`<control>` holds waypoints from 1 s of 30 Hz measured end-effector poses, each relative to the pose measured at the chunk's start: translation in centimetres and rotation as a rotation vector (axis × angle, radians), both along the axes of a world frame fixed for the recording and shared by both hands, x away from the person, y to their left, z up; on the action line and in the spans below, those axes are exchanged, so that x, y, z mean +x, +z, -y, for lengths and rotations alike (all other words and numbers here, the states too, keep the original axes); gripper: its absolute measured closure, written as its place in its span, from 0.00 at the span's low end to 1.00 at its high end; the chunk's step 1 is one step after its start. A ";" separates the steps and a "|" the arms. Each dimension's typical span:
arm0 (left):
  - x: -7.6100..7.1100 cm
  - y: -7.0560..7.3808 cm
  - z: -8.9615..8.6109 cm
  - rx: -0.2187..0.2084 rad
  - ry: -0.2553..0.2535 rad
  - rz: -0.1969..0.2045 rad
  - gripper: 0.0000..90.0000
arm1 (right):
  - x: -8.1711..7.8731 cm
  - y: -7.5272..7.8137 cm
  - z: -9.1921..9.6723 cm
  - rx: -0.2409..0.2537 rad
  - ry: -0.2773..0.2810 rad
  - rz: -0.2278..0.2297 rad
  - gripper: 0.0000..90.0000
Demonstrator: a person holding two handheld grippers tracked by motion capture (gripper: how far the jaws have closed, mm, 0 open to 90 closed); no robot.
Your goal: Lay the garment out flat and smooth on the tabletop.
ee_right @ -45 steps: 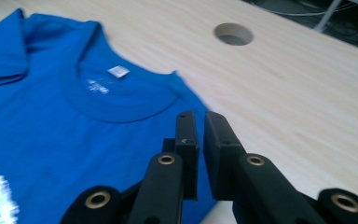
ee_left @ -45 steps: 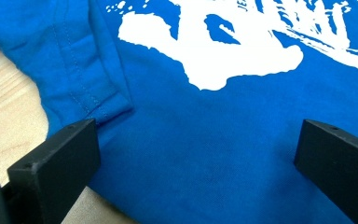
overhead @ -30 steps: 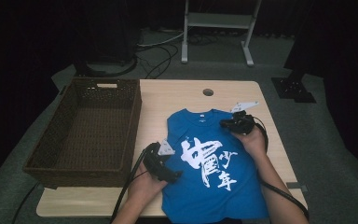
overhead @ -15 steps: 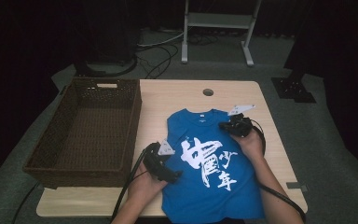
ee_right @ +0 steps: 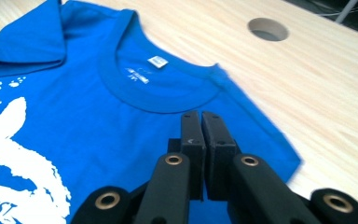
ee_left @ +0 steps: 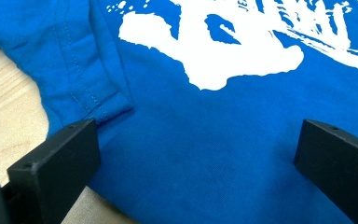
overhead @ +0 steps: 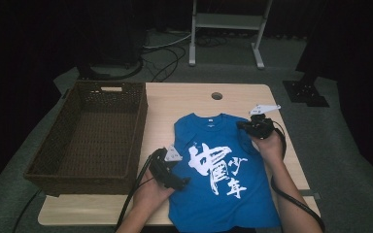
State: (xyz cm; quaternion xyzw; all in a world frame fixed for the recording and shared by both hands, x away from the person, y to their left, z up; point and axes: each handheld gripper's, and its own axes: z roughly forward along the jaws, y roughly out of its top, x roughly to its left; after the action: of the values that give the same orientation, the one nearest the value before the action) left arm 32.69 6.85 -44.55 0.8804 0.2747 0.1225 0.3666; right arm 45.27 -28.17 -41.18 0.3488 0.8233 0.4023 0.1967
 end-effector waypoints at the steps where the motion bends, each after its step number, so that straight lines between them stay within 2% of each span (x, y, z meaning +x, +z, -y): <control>1: 0.0 0.0 0.0 0.000 0.000 0.000 0.00 | 0.0 0.2 0.3 -0.002 -0.003 0.005 0.98; 15: 0.0 0.0 0.0 0.002 -0.001 0.000 0.00 | 0.4 1.4 3.0 0.012 -0.068 0.024 0.98; 30: 0.0 0.0 0.0 0.000 0.000 0.000 0.00 | 0.8 1.6 5.1 0.013 -0.121 0.023 0.98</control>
State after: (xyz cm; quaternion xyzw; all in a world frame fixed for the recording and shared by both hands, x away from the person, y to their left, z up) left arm 32.69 6.85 -44.55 0.8805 0.2745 0.1223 0.3665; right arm 46.12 -33.26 -39.60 0.3947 0.7957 0.3990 0.2277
